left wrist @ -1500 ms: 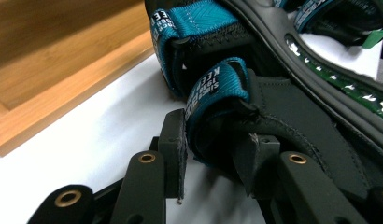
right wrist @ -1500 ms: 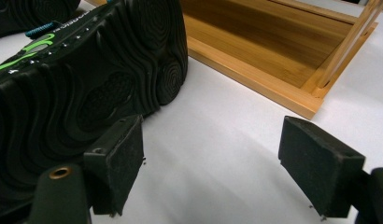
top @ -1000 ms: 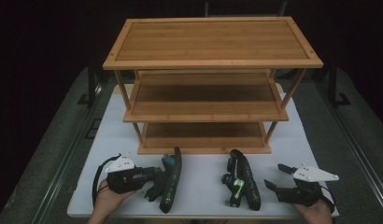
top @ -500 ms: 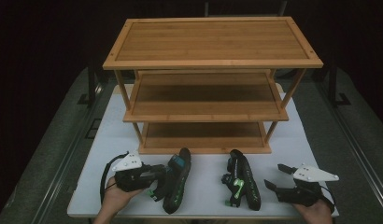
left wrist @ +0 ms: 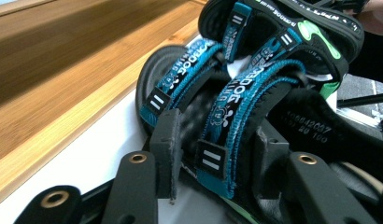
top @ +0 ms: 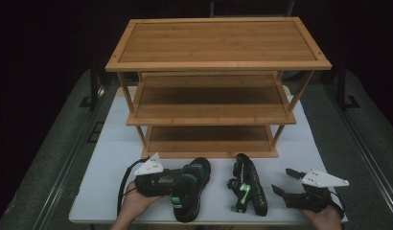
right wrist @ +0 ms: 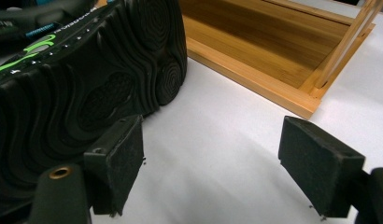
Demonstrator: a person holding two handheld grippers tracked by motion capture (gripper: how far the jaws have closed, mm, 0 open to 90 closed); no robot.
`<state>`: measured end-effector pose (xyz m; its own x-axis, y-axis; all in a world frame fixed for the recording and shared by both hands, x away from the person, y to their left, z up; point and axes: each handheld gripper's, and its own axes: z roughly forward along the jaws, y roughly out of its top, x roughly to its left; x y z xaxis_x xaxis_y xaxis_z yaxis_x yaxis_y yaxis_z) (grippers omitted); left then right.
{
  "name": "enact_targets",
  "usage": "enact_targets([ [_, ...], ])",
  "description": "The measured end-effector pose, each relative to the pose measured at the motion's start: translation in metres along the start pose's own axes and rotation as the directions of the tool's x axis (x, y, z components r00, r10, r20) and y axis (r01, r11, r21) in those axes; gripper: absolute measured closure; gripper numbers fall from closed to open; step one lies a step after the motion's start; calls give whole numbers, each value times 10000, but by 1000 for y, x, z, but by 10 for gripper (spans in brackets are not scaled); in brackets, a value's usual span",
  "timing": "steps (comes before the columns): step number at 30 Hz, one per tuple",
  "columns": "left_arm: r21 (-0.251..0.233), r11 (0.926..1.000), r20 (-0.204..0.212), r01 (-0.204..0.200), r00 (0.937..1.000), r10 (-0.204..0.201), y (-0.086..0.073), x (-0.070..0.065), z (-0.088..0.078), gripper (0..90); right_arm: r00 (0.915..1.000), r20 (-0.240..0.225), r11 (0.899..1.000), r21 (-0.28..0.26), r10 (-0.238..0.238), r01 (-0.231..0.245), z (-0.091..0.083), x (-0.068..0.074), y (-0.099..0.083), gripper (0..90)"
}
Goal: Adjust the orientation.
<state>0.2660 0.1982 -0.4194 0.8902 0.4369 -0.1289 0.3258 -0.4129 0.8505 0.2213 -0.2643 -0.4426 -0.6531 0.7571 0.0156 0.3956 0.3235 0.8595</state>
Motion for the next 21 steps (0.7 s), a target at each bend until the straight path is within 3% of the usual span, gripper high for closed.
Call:
enact_targets([
  [11,24,10000,95,41,9999,-41,2,-8,12,490,9994,-327,9989,-455,128,-143,-2,5,5,233],
  [18,24,10000,209,29,9998,-29,4,-12,13,432,9977,-671,9927,-1189,128,-207,-7,14,16,343],
  [21,-3,10000,222,14,9998,-14,4,-13,13,420,9955,-937,9859,-1671,-131,-28,-9,24,25,444],
])
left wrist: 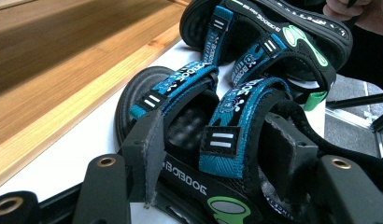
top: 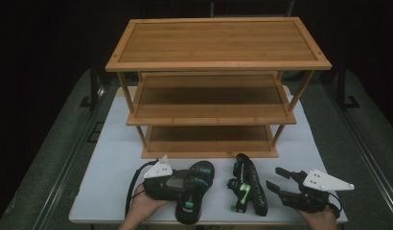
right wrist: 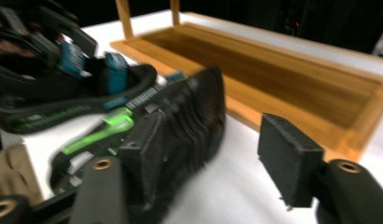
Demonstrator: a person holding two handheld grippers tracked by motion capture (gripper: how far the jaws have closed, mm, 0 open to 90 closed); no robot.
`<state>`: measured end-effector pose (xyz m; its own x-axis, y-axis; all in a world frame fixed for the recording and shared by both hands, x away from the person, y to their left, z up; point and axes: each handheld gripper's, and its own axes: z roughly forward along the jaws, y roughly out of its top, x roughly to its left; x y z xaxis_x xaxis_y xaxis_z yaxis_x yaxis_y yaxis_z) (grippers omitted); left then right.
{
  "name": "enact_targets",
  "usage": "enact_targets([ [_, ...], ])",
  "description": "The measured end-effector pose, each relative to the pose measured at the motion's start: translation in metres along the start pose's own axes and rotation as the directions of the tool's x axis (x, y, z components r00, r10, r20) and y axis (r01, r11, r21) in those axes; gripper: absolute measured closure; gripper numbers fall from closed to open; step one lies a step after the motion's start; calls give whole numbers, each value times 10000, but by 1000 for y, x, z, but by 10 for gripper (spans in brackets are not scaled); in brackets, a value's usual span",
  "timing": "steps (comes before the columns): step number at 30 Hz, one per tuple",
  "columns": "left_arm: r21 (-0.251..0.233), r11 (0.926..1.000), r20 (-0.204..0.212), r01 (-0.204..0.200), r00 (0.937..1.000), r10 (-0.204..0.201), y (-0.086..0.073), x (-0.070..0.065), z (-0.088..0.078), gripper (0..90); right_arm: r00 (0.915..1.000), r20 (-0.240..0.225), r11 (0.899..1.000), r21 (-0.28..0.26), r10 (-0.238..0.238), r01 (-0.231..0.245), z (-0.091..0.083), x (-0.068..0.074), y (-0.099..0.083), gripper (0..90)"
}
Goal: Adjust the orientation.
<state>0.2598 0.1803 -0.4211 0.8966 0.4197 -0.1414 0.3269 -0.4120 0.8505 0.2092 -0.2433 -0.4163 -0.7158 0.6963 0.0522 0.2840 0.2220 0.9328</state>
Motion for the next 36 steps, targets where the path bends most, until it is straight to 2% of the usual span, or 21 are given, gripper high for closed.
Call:
enact_targets([
  [1,0,10000,0,0,10000,0,0,0,0,415,10000,0,10000,0,0,0,0,0,0,444],
  [2,-9,10000,3,-11,10000,11,0,-1,0,408,9998,-213,9999,-143,-62,59,1,6,4,496],
  [5,22,10000,25,21,10000,-21,1,-1,1,384,9993,-366,9998,-156,-125,120,4,11,7,547],
  [6,8,10000,20,-12,10000,12,1,-2,2,378,9981,-517,9994,-99,-339,334,7,16,9,598],
  [8,5,10000,8,-10,10000,10,1,-2,2,367,9976,-553,9991,-70,-413,409,9,18,11,623],
  [10,-1,10000,1,-29,10000,29,0,-3,2,360,9953,-708,9978,0,-662,663,14,25,14,710],
  [11,-1,10000,1,-29,10000,29,0,-3,2,359,9953,-708,9978,0,-662,663,14,25,14,710],
  [12,-9,10000,4,-30,10000,30,0,-3,2,359,9940,-772,9969,80,-779,787,18,29,16,758],
  [13,-18,10000,14,-25,10000,25,0,-3,2,359,9940,-772,9969,80,-779,787,18,29,16,758],
  [16,-52,10000,27,-26,10000,26,0,-3,2,359,9928,-767,9950,322,-922,949,24,34,18,843],
  [18,-57,10000,26,-39,10000,39,0,-3,2,359,9925,-785,9948,349,-932,961,25,34,18,859],
  [19,-67,10000,33,-28,10000,28,-1,-3,2,359,9922,-787,9935,528,-966,1009,27,35,18,885],
  [21,-79,10000,40,-29,10000,29,-1,-3,2,359,9920,-760,9924,631,-1004,1052,28,35,17,888],
  [22,-65,9999,14,-87,10000,87,-1,-3,2,359,9913,-676,9892,861,-1133,1189,30,36,15,895],
  [36,-159,9999,45,-51,10000,52,-2,-3,1,359,9940,-336,9916,729,-1044,1067,22,31,13,896],
])
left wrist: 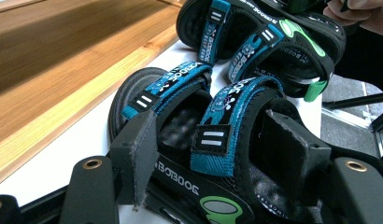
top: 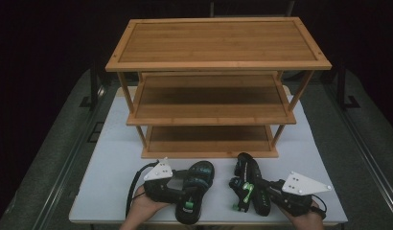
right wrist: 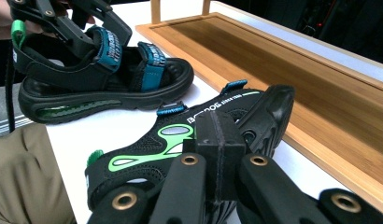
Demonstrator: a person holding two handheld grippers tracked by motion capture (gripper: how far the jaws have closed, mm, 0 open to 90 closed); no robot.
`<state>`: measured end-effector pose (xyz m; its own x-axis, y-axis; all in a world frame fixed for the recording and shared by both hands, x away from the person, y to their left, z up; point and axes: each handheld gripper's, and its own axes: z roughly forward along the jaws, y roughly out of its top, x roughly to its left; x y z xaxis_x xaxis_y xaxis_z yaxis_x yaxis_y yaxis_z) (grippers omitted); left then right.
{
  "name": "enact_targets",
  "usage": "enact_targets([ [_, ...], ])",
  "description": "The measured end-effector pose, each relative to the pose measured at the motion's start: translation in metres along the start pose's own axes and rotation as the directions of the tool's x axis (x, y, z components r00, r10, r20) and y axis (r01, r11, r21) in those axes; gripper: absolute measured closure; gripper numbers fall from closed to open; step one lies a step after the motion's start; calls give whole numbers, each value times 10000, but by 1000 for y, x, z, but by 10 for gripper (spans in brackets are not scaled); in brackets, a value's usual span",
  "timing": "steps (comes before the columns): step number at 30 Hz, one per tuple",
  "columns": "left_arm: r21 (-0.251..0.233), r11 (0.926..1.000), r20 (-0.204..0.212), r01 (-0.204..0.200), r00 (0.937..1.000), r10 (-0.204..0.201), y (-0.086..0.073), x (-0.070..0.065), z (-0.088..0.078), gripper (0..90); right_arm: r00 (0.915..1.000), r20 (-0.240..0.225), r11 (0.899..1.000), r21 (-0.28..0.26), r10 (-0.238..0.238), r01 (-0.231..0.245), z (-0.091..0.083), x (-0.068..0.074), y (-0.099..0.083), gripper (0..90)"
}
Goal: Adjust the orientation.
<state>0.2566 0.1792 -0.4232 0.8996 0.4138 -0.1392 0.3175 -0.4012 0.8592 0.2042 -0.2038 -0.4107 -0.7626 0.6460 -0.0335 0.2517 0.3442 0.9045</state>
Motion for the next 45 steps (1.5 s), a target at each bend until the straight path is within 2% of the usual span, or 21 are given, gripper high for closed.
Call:
enact_targets([
  [9,16,10000,2,-24,10000,24,0,0,0,359,9982,526,9996,-36,280,-279,-12,-9,-5,896],
  [10,14,10000,1,-18,10000,18,0,0,0,360,9951,935,9994,53,328,-334,-16,-12,-6,895],
  [11,14,10000,1,-18,10000,18,0,0,0,360,9951,935,9994,53,328,-334,-16,-12,-6,895],
  [16,20,10000,9,-20,10000,20,0,0,0,360,9849,1646,9976,360,527,-594,-21,-20,-12,895],
  [22,24,10000,-8,-31,10000,31,0,-1,0,360,9776,1885,9929,555,932,-1054,-25,-31,-20,895],
  [23,24,10000,-13,-43,10000,43,0,-1,0,360,9727,2022,9889,704,1139,-1305,-26,-35,-24,895],
  [27,36,10000,-90,-23,10000,24,1,-2,0,359,9615,2361,9800,1050,1407,-1692,-27,-43,-32,878],
  [29,77,9999,-118,-71,9999,72,1,-2,0,359,9589,2396,9773,1084,1520,-1820,-28,-46,-34,864],
  [30,87,9999,-123,-55,9999,56,1,-2,0,359,9545,2404,9738,984,1767,-2051,-30,-50,-36,847],
  [32,84,10000,-139,-44,9999,46,1,-3,0,359,9528,2396,9714,1003,1864,-2152,-30,-51,-38,834],
  [39,97,10000,-119,17,9999,-15,2,-5,0,339,9523,2481,9736,965,1779,-2070,-32,-51,-36,785],
  [40,97,10000,-173,-25,9998,26,3,-7,1,314,9511,2438,9725,870,1897,-2162,-34,-51,-38,778],
  [45,171,9998,-237,-116,9996,120,4,-9,1,305,9478,2436,9721,614,2056,-2266,-38,-52,-38,761],
])
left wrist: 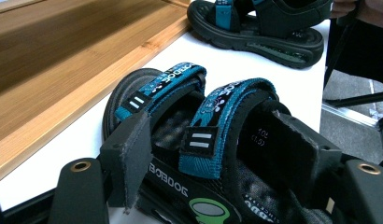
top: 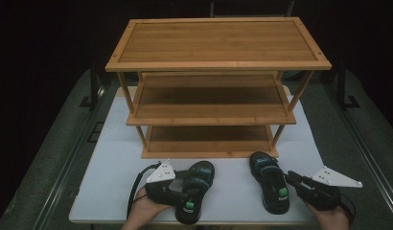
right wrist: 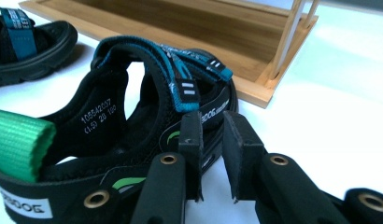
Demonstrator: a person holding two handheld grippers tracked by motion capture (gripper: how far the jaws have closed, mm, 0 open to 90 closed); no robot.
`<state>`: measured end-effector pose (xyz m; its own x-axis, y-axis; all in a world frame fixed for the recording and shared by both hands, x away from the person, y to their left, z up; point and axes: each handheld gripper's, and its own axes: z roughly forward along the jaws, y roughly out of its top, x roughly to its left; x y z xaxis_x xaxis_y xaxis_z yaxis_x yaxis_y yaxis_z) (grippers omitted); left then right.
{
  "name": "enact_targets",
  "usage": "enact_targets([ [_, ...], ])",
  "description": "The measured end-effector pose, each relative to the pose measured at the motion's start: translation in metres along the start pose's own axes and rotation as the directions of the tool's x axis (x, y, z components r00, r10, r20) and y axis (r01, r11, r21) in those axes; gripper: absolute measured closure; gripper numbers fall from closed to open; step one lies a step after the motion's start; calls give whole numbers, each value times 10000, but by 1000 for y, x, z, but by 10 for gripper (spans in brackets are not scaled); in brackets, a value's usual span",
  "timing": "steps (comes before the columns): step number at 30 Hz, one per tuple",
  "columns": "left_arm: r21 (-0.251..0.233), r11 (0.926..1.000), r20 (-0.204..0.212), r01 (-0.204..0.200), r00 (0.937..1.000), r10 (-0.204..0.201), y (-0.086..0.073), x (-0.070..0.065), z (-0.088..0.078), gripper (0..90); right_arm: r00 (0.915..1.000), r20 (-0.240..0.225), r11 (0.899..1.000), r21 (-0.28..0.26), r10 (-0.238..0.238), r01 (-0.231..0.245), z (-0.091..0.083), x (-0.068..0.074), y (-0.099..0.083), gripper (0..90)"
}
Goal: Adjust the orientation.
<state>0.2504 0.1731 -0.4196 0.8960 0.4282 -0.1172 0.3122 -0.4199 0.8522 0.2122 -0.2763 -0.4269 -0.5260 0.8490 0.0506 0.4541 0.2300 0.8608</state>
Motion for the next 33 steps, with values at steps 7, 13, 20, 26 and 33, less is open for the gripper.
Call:
enact_targets([
  [7,19,10000,-132,20,9999,-20,1,-3,2,257,9997,-219,9978,-650,94,-108,-8,2,3,699],
  [13,25,10000,-159,-5,9999,5,2,-5,2,235,9976,-651,9947,-994,218,-282,-9,5,5,640],
  [20,80,10000,-237,-20,9997,22,2,-4,0,232,9955,-951,9964,-844,23,-104,-5,9,6,561],
  [26,138,9999,-479,-17,9989,23,2,-5,-2,232,9975,-709,9977,-676,47,-95,2,12,7,501],
  [33,225,9997,-692,78,9976,-62,0,-4,-5,235,9968,-797,9986,-514,51,-93,8,13,8,468],
])
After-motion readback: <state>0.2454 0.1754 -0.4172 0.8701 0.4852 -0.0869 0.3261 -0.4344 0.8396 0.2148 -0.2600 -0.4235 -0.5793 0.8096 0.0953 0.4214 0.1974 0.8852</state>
